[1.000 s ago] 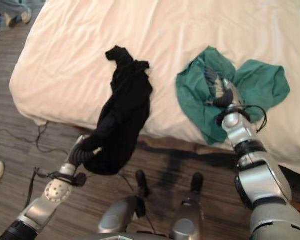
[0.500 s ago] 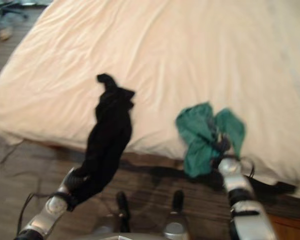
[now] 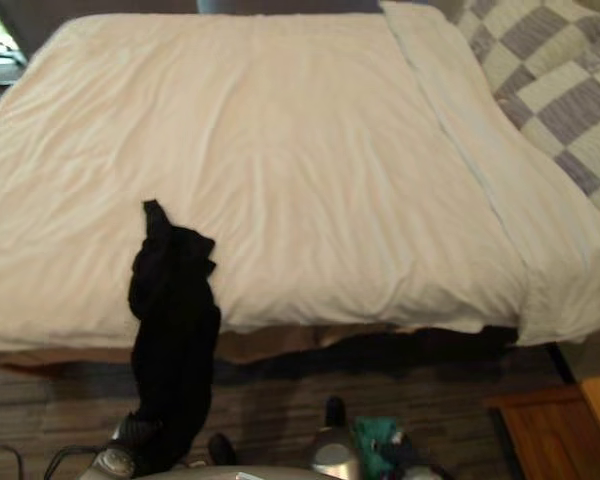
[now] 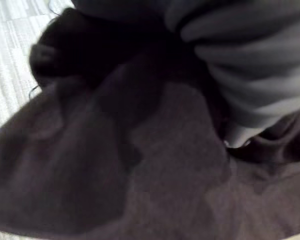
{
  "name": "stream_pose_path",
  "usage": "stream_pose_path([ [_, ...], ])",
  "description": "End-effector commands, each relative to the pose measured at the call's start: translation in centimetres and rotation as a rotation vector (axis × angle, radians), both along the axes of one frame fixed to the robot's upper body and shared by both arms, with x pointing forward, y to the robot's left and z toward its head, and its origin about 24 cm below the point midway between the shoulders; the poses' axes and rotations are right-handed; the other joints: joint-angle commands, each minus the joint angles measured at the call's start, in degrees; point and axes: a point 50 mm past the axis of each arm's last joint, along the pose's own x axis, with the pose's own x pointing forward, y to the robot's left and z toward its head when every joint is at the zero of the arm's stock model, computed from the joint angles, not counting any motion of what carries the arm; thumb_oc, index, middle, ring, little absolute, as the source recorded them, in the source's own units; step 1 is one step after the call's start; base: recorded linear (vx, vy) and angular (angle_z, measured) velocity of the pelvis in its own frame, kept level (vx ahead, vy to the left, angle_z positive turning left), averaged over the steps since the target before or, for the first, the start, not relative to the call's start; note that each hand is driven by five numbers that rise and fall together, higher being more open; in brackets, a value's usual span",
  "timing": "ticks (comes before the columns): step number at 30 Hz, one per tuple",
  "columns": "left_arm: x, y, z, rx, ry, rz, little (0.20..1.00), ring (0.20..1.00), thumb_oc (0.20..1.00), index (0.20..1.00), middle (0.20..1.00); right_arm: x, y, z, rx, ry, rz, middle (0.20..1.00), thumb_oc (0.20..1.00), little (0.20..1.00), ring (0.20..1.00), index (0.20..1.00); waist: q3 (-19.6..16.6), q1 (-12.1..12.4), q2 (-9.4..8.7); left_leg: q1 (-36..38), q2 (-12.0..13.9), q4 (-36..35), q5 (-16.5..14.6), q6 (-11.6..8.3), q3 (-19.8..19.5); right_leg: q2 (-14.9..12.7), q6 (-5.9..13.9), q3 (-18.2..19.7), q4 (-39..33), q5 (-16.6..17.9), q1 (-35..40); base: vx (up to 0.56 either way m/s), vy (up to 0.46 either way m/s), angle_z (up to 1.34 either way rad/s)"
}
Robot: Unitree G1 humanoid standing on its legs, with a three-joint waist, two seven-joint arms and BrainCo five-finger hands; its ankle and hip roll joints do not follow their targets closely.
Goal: Tidy up the quilt and then pick up the clothes from the bed and put them into the laundry hamper.
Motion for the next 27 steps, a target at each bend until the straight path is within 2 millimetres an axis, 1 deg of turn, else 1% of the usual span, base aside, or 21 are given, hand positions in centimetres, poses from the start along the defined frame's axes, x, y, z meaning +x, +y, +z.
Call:
stream_pose_path([
  [1,1.8,2.0,1.2,0.02,-0.056,0.036,0.2,0.2,0.2,0.2,0.2,4.8,0.1,1.8,-0.008,-0.141,0.048,0.2,0.2,0.2,0.2,0.2,1.67,2.69,0.79,2.2,-0.27,0.12,-6.24,-2.11,-4.0,2.79,0.65,5.56,4.48,-5.97,-2.35,0.04,-0.037,1.44],
  [2,1.8,2.0,1.2,0.02,-0.056,0.036,0.2,0.2,0.2,0.2,0.2,4.8,0.1,1.8,-0.008,-0.141,0.048,0.2,0.2,0.2,0.2,0.2,1.68,2.66,0.79,2.21,-0.27,0.12,-6.24,-2.11,-4.03,2.78,0.65,5.53,4.46,-5.97,-2.32,0.01,-0.203,1.2],
  [3,1.8,1.9,1.1,-0.022,-0.068,0.12,0.2,0.2,0.2,0.2,0.2,5.5,0.7,2.0,-0.025,-0.136,0.113,0.2,0.2,0.2,0.2,0.2,0.5,4.78,1.35,0.47,-0.56,0.12,-5.35,-2.4,-7.61,2.73,-0.39,2.21,1.18,-6.19,-0.22,0.0,-0.282,1.04],
  [4,1.6,1.5,0.8,-0.045,-0.067,0.176,0.2,0.2,0.2,0.2,0.2,6.3,0.8,2.2,-0.1,-0.127,0.217,0.2,0.2,0.2,0.2,0.2,0.12,6.62,1.71,-1.02,-0.62,0.12,-4.19,-3.08,-9.47,1.58,-0.27,-2.03,-2.43,-5.35,1.72,-0.04,-0.312,0.65],
  [5,1.8,1.3,0.8,-0.05,-0.072,0.18,0.2,0.2,0.2,0.2,0.2,6.4,0.5,2.3,-0.132,-0.116,0.235,0.2,0.2,0.2,0.2,0.2,0.22,7.38,1.95,-1.94,-0.79,0.12,-3.59,-3.26,-10.25,1.51,-0.44,-2.9,-3.2,-5.09,1.85,-0.1,-0.166,1.1],
  [6,2.7,0.4,0.9,-0.077,-0.105,0.2,0.2,0.2,0.2,0.2,0.2,6.5,-0.1,2.4,-0.183,-0.11,0.255,0.2,0.2,0.2,0.2,0.2,0.63,8.6,2.45,-3.5,-1.49,0.12,-2.85,-3.83,-11.89,1.0,-0.3,-5.36,-4.61,-4.98,2.71,-0.14,-0.092,1.13],
  [7,3.4,-0.4,1.0,-0.109,-0.137,0.225,0.2,0.2,0.2,0.2,0.2,6.4,-1.1,2.6,-0.226,-0.1,0.245,0.2,0.2,0.2,0.2,0.2,0.75,9.47,2.78,-4.86,-1.64,0.12,-2.03,-4.58,-11.4,-0.02,-0.07,-8.76,-5.4,-4.86,3.36,-0.18,-0.048,1.64],
  [8,4.1,-1.1,1.1,-0.129,-0.154,0.226,0.2,0.2,0.2,0.2,0.2,6.1,-2.0,2.6,-0.255,-0.084,0.239,0.2,0.2,0.2,0.2,0.2,0.85,9.53,3.15,-4.97,-0.84,0.16,-1.48,-4.56,-7.69,-1.36,0.25,-12.67,-5.3,-5.2,3.73,-0.21,0.007,1.52],
  [9,4.6,-1.6,1.1,-0.148,-0.164,0.222,0.2,0.2,0.2,0.2,0.2,5.5,-2.6,2.3,-0.281,-0.044,0.242,0.2,0.2,0.2,0.2,0.2,1.31,9.56,3.02,-4.74,0.95,2.33,-1.84,-4.32,-1.67,-2.87,0.12,-16.37,-4.76,-5.49,4.43,-0.23,0.02,2.19],
  [11,5.0,-1.6,1.3,-0.146,-0.172,0.213,0.2,0.2,0.2,0.2,0.2,4.5,-3.2,1.9,-0.298,0.012,0.238,0.2,0.2,0.2,0.2,0.2,1.42,8.96,1.86,-3.31,5.31,8.57,-4.72,-4.58,8.75,-4.79,-0.27,-23.37,-3.74,-5.97,6.91,-0.25,0.0,2.69],
  [13,4.3,-1.1,1.1,-0.121,-0.148,0.208,0.2,0.2,0.2,0.2,0.2,2.8,-3.4,1.2,-0.288,0.072,0.214,0.2,0.2,0.2,0.2,0.2,0.58,9.41,0.78,-2.34,8.02,13.5,-6.21,-5.06,9.77,-5.89,-1.53,-28.29,-2.59,-6.04,8.49,-0.19,0.055,2.52],
  [14,3.8,-0.8,0.9,-0.107,-0.126,0.217,0.2,0.2,0.2,0.2,0.2,2.1,-3.6,0.9,-0.285,0.093,0.199,0.2,0.2,0.2,0.2,0.2,-0.18,9.7,0.76,-0.94,8.05,13.02,-6.91,-5.25,9.71,-6.26,-1.68,-30.27,-1.91,-6.2,8.72,-0.02,0.119,1.4],
  [16,2.3,-0.8,0.3,-0.093,-0.079,0.212,0.2,0.2,0.2,0.2,0.2,0.4,-3.4,0.2,-0.253,0.134,0.164,0.2,0.2,0.2,0.2,0.2,-1.76,9.81,0.42,0.16,6.13,9.72,-6.53,-5.24,6.48,-6.93,-1.37,-32.54,1.21,-6.2,9.26,0.07,0.231,1.41],
  [17,2.1,-0.6,0.3,-0.087,-0.07,0.218,0.2,0.2,0.2,0.2,0.2,-0.1,-3.2,0.0,-0.239,0.138,0.134,0.2,0.2,0.2,0.2,0.2,-1.73,10.02,0.3,0.41,5.17,8.15,-6.51,-4.71,5.62,-8.55,-1.2,-33.89,5.53,-6.01,8.41,0.04,0.313,1.85],
  [18,1.7,-0.5,0.1,-0.081,-0.048,0.218,0.2,0.2,0.2,0.2,0.2,-0.9,-2.9,-0.4,-0.226,0.166,0.119,0.2,0.2,0.2,0.2,0.2,-1.39,9.52,0.11,0.86,3.19,5.63,-6.76,-3.25,3.35,-10.56,-0.45,-33.55,11.96,-5.93,6.42,0.02,0.263,1.97],
  [19,1.5,-0.4,0.1,-0.08,-0.042,0.224,0.2,0.2,0.2,0.2,0.2,-0.9,-2.3,-0.5,-0.21,0.161,0.112,0.2,0.2,0.2,0.2,0.2,-0.98,8.86,0.05,1.66,2.27,3.98,-6.89,-2.54,1.63,-10.68,-0.41,-31.03,15.71,-5.44,4.76,0.04,0.221,1.77],
  [21,1.2,-0.2,0.0,-0.066,-0.029,0.209,0.2,0.2,0.2,0.2,0.2,-0.1,-1.5,-0.5,-0.177,0.127,0.087,0.2,0.2,0.2,0.2,0.2,0.57,6.01,0.02,2.22,1.39,1.36,-5.21,-1.63,-1.48,-3.0,-1.01,-16.32,16.76,-6.94,-1.91,-0.04,0.099,1.35],
  [22,1.2,-0.2,0.0,-0.065,-0.021,0.201,0.2,0.2,0.2,0.2,0.2,-0.3,-1.3,-0.6,-0.169,0.13,0.077,0.2,0.2,0.2,0.2,0.2,0.73,5.55,0.31,2.4,0.93,0.88,-5.22,-1.5,-3.11,0.82,0.03,-9.65,14.49,-8.36,-3.04,-0.04,0.054,1.38],
  [23,1.2,-0.2,0.0,-0.056,-0.01,0.184,0.2,0.2,0.2,0.2,0.2,-0.3,-1.3,-0.6,-0.162,0.122,0.061,0.2,0.2,0.2,0.2,0.2,1.03,4.92,0.43,2.43,0.6,0.62,-5.53,-1.32,-4.38,2.26,0.01,-4.43,11.76,-8.62,-2.79,0.03,0.019,1.53],
  [25,0.7,0.6,0.0,0.0,0.029,0.153,0.2,0.2,0.2,0.2,0.2,-0.8,-1.5,-0.7,-0.166,0.132,0.06,0.2,0.2,0.2,0.2,0.2,1.18,3.43,0.01,2.47,-0.18,0.72,-6.34,-1.03,-6.38,3.38,-1.05,2.07,5.08,-7.86,-1.5,0.04,-0.012,1.5],
  [27,1.2,0.3,0.1,0.013,0.03,0.081,0.2,0.2,0.2,0.2,0.2,-0.5,-1.2,-0.7,-0.151,0.127,0.064,0.2,0.2,0.2,0.2,0.2,0.95,3.94,-0.81,2.77,-1.56,1.54,-7.06,-0.65,-7.35,1.96,-0.62,2.99,1.9,-6.33,-0.07,0.02,0.004,1.64],
])
